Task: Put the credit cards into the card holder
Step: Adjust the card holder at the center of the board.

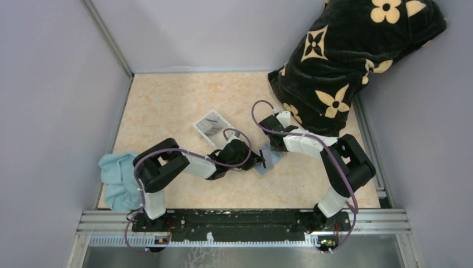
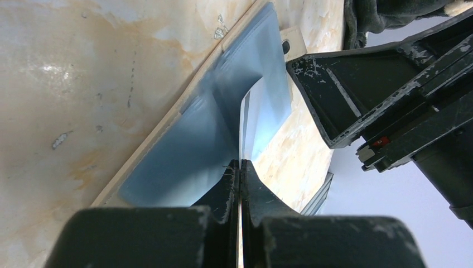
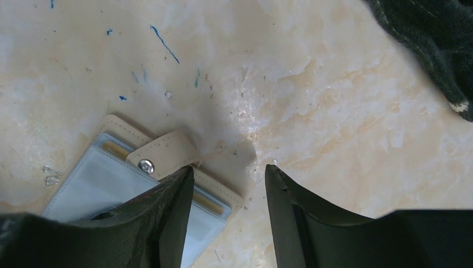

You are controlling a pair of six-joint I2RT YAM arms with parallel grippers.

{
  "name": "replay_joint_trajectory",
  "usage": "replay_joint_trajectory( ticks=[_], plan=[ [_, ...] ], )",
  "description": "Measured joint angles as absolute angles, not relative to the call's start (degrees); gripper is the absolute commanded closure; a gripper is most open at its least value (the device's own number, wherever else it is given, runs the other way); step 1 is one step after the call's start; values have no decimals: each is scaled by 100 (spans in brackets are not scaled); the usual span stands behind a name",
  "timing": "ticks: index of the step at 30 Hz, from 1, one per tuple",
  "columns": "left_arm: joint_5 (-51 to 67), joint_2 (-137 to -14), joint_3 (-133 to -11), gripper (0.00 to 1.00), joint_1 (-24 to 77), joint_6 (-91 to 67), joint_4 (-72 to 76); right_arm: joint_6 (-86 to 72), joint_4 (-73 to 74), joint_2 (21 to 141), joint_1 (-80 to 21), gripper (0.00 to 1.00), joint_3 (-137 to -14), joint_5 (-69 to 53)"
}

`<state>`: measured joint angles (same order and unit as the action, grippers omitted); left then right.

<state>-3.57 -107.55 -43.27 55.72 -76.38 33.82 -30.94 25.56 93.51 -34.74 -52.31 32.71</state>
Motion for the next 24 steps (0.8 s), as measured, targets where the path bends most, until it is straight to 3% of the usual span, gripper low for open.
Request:
replay_joint_trajectory(
  ticks=[18, 24],
  plan=[
    [-379, -10759, -4316, 100, 5548, -7756, 3253, -2849, 2228, 9889, -3225, 50, -5833, 3304],
    [-370, -10759, -4333, 100, 5522, -7749, 3197, -2770, 2222, 9891, -3020, 62, -5837, 3142]
  ],
)
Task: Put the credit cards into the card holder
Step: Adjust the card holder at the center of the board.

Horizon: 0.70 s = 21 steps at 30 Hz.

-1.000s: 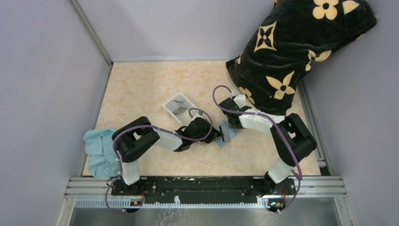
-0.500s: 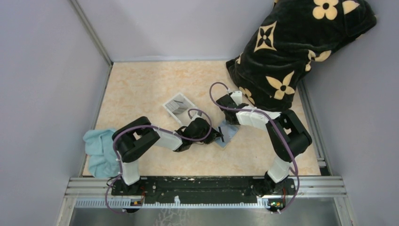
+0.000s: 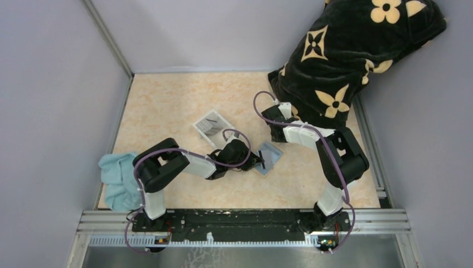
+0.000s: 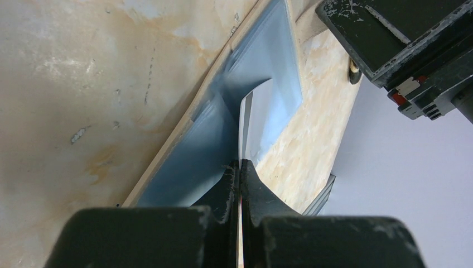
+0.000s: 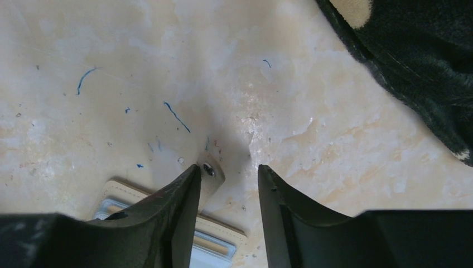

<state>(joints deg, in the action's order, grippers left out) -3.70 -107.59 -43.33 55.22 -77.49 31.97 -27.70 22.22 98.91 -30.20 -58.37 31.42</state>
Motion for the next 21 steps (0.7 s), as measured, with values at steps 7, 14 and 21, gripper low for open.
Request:
replay_joint_trajectory(
  ticks=[7, 14, 21],
  plan=[
    [-316, -10759, -4348, 100, 5481, -7712, 3151, -2727, 2023, 9889, -2982, 85, -5695, 2622],
    [-248, -10715, -4394, 100, 5408, -7570, 3009, -2766, 1772, 9745, -2932, 100, -5470, 2366],
    [-235, -10536, -4423, 100, 5218, -7341, 2674, -2875, 1763, 9166, -2919, 100, -5116, 2189]
  ],
)
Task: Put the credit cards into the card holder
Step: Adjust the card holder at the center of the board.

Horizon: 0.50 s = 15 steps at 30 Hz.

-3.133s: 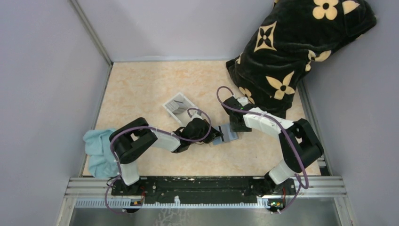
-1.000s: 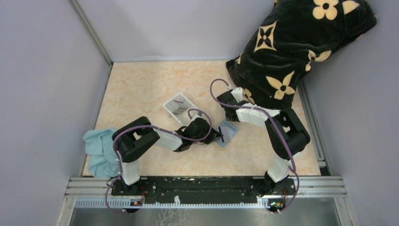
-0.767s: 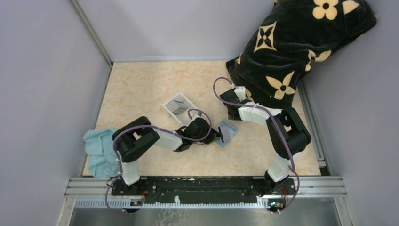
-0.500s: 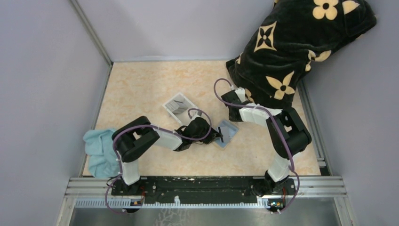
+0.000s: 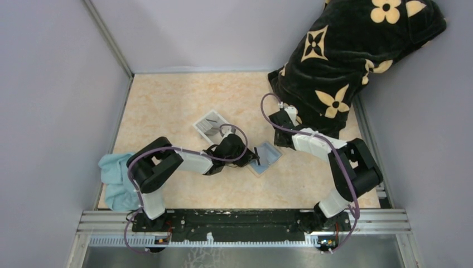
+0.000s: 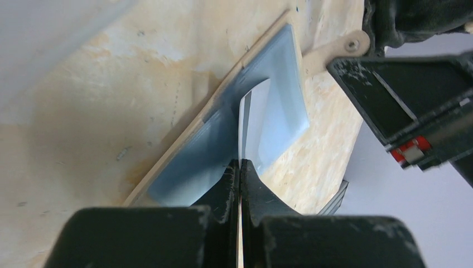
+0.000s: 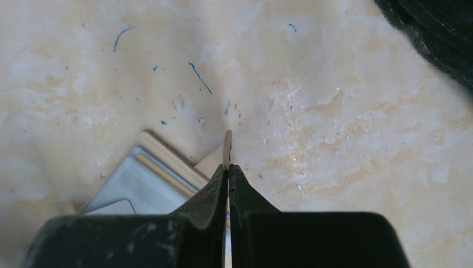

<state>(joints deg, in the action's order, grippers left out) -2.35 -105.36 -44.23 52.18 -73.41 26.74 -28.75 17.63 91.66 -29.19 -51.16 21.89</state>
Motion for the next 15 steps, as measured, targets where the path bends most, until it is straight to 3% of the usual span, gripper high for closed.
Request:
replay_joint_trajectory(
  ticks=[15],
  plan=[
    [-412, -10095, -4292, 100, 5070, -7155, 2161, -3516, 2099, 7981, -3114, 100, -4364, 2123]
  ],
)
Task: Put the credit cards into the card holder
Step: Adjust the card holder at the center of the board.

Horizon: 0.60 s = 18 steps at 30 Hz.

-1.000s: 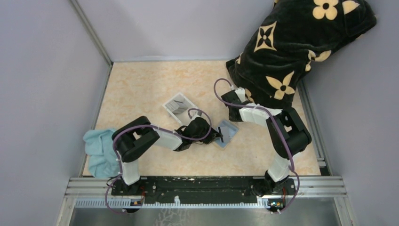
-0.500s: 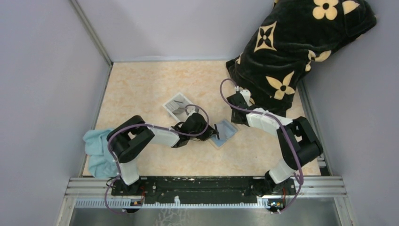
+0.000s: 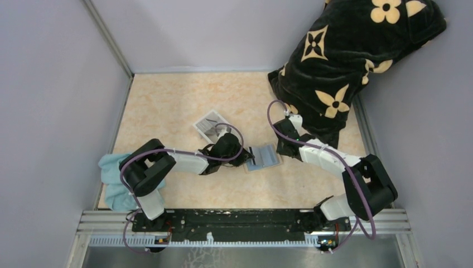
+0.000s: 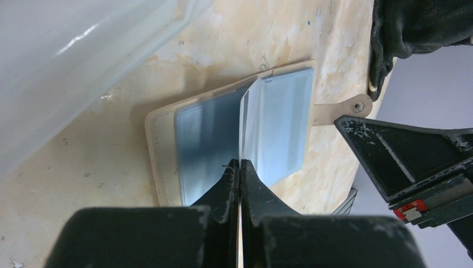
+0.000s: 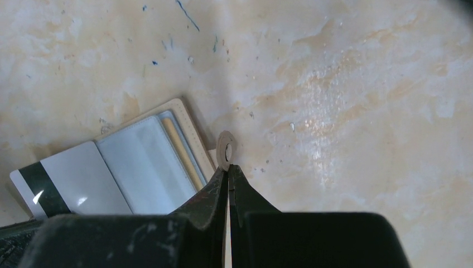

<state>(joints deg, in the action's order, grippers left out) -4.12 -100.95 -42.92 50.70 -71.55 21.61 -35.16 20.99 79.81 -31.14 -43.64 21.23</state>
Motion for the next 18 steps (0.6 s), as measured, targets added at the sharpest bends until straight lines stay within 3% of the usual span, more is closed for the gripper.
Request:
replay_joint_trajectory(
  ticks=[18],
  plan=[
    [163, -10097, -3699, 100, 5172, -7544, 3122, -3931, 2126, 7719, -3361, 100, -3966, 2268]
  ],
)
